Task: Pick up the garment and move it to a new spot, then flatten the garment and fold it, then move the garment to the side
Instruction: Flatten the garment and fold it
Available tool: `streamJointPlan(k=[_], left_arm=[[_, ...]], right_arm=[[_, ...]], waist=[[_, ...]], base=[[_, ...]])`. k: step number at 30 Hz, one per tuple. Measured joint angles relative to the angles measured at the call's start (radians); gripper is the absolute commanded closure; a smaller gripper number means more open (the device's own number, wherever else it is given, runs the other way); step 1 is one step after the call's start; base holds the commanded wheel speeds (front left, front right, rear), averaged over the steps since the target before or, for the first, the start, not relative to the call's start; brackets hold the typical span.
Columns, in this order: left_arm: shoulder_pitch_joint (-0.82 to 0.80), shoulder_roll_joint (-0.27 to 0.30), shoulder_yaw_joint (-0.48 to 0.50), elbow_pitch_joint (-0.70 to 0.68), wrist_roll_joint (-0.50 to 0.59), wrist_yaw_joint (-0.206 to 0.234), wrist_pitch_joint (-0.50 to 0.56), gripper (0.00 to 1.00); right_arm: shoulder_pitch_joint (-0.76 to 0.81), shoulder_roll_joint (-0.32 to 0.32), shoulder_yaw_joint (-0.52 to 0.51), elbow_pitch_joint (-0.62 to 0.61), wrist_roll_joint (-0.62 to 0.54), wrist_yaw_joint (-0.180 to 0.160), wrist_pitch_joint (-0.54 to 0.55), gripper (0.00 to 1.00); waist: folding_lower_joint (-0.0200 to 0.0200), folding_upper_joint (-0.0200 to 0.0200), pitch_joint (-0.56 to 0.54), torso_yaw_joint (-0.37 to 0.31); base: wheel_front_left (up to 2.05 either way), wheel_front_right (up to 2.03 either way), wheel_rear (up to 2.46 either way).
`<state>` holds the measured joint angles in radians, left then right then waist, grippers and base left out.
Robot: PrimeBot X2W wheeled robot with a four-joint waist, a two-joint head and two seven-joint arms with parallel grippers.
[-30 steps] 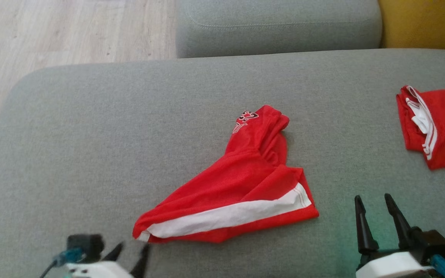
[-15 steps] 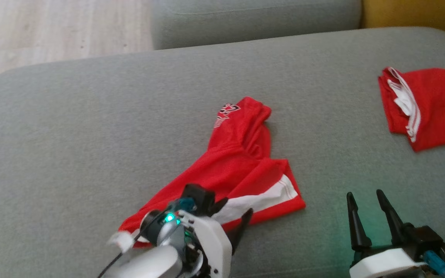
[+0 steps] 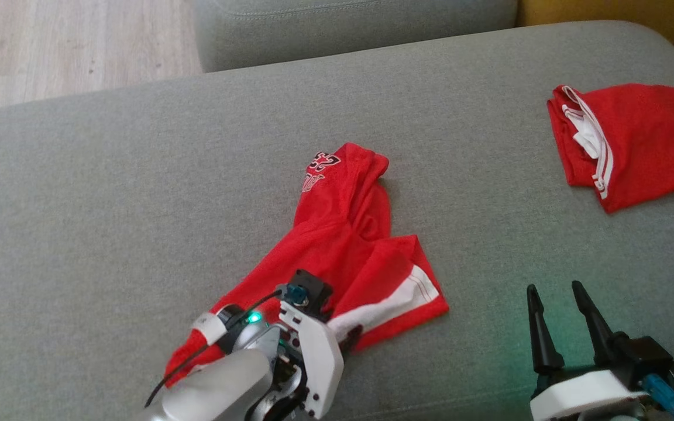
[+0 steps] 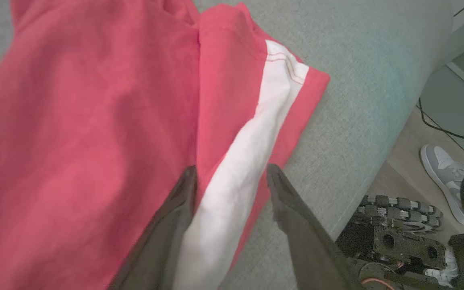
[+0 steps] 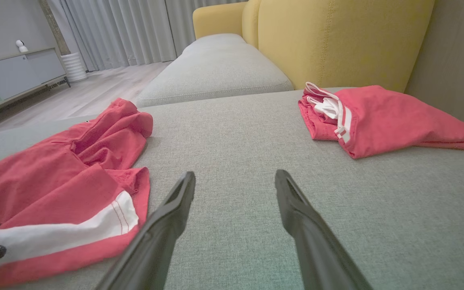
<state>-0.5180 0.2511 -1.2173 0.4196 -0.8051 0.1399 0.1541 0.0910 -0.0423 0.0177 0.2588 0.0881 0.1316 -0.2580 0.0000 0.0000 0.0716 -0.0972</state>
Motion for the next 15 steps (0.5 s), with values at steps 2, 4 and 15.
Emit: streamJointPlan(k=[2, 4, 15], left_arm=[[0.000, -0.003, 0.000, 0.004, -0.002, 0.000, 0.000, 1.00], [0.000, -0.004, 0.000, 0.002, -0.001, 0.001, -0.004, 1.00], [0.017, 0.002, -0.043, -0.085, 0.083, 0.054, -0.038, 0.95]], right_arm=[[0.000, 0.000, -0.001, 0.000, 0.000, 0.000, 0.000, 0.00], [0.000, 0.000, -0.002, 0.001, 0.000, 0.000, 0.000, 0.00], [0.000, 0.000, -0.003, 0.000, 0.008, 0.000, 0.000, 0.00]], waist=[[0.0000, 0.0000, -0.004, -0.001], [0.0000, 0.0000, -0.007, 0.001], [0.0000, 0.0000, -0.002, 0.011]], base=[[0.00, 0.00, 0.00], [0.00, 0.00, 0.00], [0.00, 0.00, 0.00]])
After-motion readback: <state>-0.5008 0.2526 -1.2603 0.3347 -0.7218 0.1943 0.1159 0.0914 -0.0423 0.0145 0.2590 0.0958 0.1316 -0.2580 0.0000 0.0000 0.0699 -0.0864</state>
